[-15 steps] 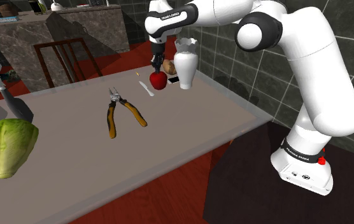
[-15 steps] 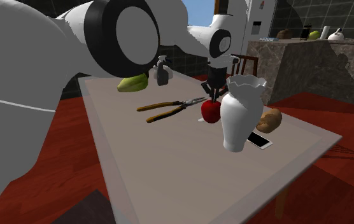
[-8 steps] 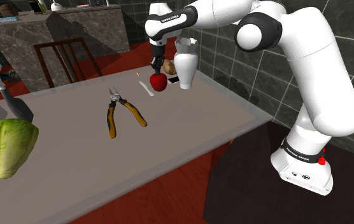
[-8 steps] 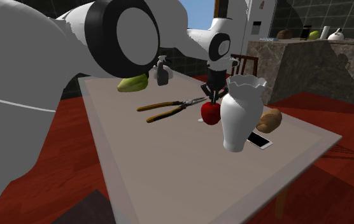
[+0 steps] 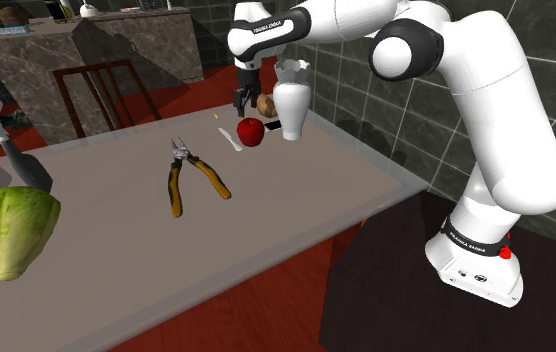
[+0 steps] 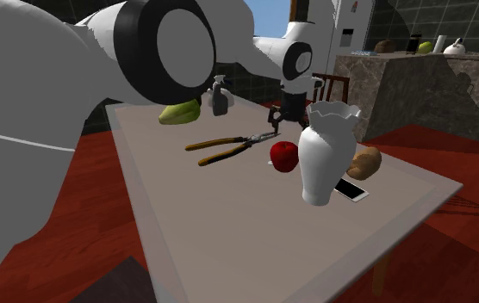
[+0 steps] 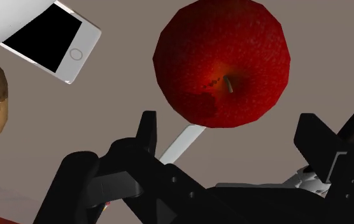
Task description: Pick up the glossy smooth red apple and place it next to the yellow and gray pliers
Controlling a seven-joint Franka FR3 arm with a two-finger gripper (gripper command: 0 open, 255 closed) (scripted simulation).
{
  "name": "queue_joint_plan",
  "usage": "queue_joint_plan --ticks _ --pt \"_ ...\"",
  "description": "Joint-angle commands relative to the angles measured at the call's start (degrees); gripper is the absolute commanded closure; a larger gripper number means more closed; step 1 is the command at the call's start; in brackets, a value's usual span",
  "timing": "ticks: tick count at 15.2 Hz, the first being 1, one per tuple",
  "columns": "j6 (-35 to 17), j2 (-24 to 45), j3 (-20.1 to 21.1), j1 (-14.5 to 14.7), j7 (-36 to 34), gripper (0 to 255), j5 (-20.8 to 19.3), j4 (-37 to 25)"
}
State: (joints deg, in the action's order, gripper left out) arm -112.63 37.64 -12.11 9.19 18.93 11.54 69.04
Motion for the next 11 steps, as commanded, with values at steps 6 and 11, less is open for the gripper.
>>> queue_joint_plan --ticks 6,11 --pt "5.15 -1.88 -0.3 -0.27 -0.36 0 -0.43 -3.32" --pt "5.15 -1.87 -0.3 -0.27 -0.36 0 -0.43 -3.32"
